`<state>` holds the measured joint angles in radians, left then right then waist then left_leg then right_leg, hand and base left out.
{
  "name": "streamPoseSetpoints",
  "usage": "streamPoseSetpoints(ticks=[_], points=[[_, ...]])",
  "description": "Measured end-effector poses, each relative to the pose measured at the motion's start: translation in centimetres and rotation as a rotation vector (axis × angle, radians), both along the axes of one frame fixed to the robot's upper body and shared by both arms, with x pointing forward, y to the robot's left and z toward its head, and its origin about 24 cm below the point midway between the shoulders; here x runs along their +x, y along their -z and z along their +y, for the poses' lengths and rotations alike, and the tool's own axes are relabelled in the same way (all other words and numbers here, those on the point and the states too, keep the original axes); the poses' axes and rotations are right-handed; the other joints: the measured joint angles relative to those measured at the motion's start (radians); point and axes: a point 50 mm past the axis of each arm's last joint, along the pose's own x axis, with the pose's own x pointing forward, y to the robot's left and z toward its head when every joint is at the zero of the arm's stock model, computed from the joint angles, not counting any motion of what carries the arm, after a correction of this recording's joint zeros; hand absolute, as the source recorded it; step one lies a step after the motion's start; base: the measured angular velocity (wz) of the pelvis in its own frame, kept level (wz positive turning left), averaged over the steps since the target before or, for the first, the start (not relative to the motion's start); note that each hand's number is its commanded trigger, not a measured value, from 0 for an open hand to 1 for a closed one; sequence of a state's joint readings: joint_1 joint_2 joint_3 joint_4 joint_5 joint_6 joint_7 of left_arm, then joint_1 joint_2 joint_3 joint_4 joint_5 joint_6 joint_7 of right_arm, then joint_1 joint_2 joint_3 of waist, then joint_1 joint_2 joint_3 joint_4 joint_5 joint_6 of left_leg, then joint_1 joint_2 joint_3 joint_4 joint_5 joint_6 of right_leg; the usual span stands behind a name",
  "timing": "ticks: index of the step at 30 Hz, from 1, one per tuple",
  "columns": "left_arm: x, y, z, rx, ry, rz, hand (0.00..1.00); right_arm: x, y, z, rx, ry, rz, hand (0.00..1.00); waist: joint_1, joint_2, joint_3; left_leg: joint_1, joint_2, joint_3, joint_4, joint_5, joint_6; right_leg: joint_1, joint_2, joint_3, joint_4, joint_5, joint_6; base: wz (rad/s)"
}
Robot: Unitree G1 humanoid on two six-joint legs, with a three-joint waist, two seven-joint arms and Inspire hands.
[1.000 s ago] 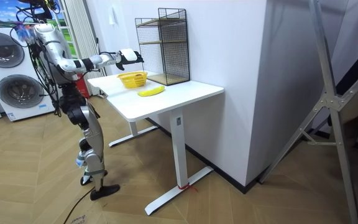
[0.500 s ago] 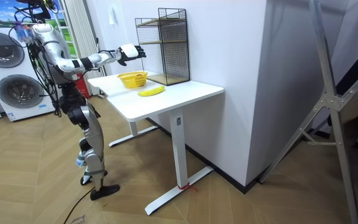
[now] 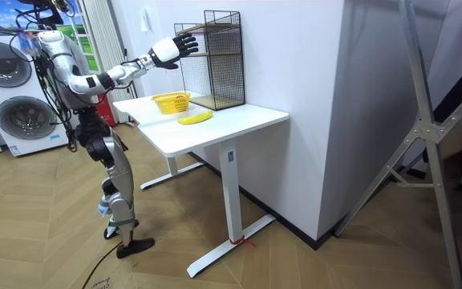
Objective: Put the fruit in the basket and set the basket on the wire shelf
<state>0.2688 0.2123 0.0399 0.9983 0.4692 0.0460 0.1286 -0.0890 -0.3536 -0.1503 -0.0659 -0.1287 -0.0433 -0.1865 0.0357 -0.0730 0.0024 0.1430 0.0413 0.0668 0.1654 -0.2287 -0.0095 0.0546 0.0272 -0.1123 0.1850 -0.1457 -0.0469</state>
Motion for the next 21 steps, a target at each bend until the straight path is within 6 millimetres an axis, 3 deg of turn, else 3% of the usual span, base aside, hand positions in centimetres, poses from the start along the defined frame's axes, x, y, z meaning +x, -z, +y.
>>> streamPoseSetpoints(ticks=[5, 14, 21], points=[[0.0, 0.0, 0.0, 0.004, -0.005, 0.006, 0.00, 0.0, 0.8, -0.6, 0.019, 0.051, 0.016, 0.00, -0.004, -0.001, 0.0046, 0.003, 0.000, 0.004, -0.001, 0.000, 0.000, -0.001, 0.000, 0.003, -0.001, 0.000, 0.000, -0.01], [-0.3, 0.1, 0.2, 0.014, -0.035, 0.036, 0.00, 0.2, 5.2, -2.5, 0.051, 0.140, 0.217, 0.00, -0.002, 0.000, 0.0039, 0.004, 0.000, 0.009, -0.001, 0.000, 0.000, -0.002, -0.001, -0.001, 0.001, 0.000, 0.000, 0.00], [-0.5, 0.1, 0.3, -0.012, -0.051, 0.077, 0.00, 0.9, 7.1, -2.8, 0.084, 0.125, 0.343, 0.00, 0.000, 0.003, 0.0003, 0.003, 0.001, 0.013, 0.000, 0.000, 0.000, -0.004, -0.001, -0.001, 0.001, 0.000, 0.000, 0.00]])
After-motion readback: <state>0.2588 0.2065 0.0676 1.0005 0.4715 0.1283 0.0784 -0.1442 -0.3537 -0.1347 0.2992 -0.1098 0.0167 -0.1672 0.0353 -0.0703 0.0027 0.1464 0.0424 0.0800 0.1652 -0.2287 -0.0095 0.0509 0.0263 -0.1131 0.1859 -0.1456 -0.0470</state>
